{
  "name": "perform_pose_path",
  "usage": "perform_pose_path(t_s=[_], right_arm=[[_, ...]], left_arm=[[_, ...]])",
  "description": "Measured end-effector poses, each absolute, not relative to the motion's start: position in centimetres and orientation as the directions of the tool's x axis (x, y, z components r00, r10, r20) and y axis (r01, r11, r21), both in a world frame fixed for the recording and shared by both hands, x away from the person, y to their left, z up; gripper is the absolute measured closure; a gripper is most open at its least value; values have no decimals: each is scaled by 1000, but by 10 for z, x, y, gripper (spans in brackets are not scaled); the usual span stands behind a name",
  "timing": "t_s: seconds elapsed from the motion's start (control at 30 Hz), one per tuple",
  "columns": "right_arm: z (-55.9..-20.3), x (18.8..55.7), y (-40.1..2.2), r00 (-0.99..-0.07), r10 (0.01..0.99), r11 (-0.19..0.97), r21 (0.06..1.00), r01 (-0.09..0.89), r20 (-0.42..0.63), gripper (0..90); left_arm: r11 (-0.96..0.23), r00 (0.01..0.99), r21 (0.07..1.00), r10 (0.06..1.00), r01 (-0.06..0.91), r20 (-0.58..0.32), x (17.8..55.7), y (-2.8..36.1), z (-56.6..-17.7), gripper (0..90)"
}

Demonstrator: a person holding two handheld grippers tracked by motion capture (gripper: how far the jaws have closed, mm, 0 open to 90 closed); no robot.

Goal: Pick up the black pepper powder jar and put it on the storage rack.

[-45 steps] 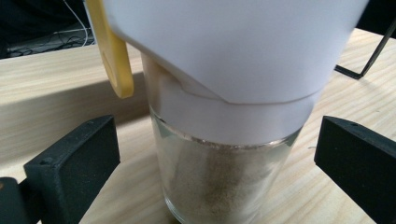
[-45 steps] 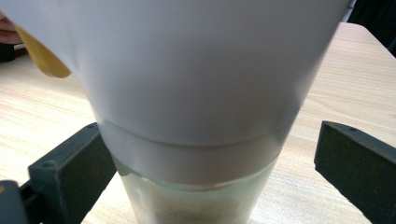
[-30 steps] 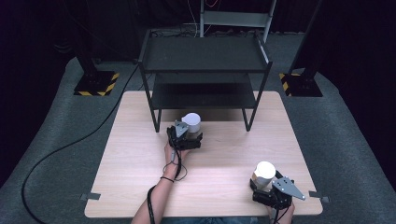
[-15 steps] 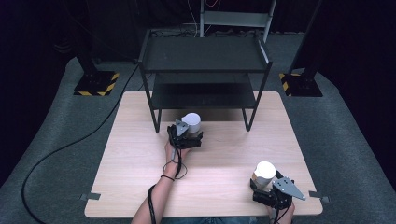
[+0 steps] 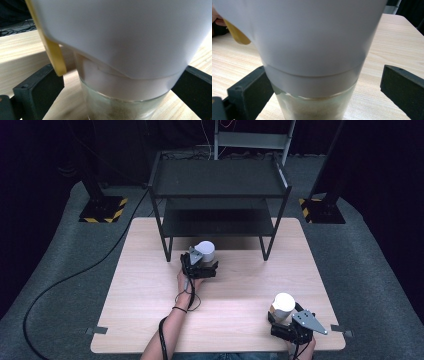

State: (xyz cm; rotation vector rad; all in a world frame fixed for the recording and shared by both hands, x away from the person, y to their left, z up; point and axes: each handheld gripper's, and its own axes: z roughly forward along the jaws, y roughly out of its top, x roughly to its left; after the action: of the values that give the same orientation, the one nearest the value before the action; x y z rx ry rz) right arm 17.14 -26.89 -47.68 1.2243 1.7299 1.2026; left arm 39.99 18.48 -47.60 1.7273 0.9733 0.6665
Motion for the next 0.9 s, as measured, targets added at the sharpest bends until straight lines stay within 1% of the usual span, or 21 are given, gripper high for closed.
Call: perform_pose_path(t_s=[0.2,0.23,0.27,0.33,0.37,0.5,0.9], right_arm=[[-477,172,-269,-319,947,128,943,308,-24,0],[-477,172,-269,-319,948,127,943,309,-23,0],[-477,171,-269,-317,948,126,943,309,-23,0],[-477,171,-269,-316,948,126,943,308,-24,0],[-477,171,-269,-315,949,127,943,307,-25,0],[-477,172,-269,-316,948,127,942,309,-24,0],[-477,172,-270,-320,947,125,943,309,-21,0]], left_arm=[[-157,501,935,865,318,-25,402,183,-475,1],[-156,505,933,863,324,-31,403,184,-474,25],[-164,502,927,865,338,-30,404,183,-472,97],[-185,521,922,853,341,-21,406,184,-470,156],[-193,529,919,848,343,-19,406,184,-469,218],[-205,539,918,843,339,-11,406,184,-469,298],[-211,535,914,845,346,-8,406,183,-466,304]])
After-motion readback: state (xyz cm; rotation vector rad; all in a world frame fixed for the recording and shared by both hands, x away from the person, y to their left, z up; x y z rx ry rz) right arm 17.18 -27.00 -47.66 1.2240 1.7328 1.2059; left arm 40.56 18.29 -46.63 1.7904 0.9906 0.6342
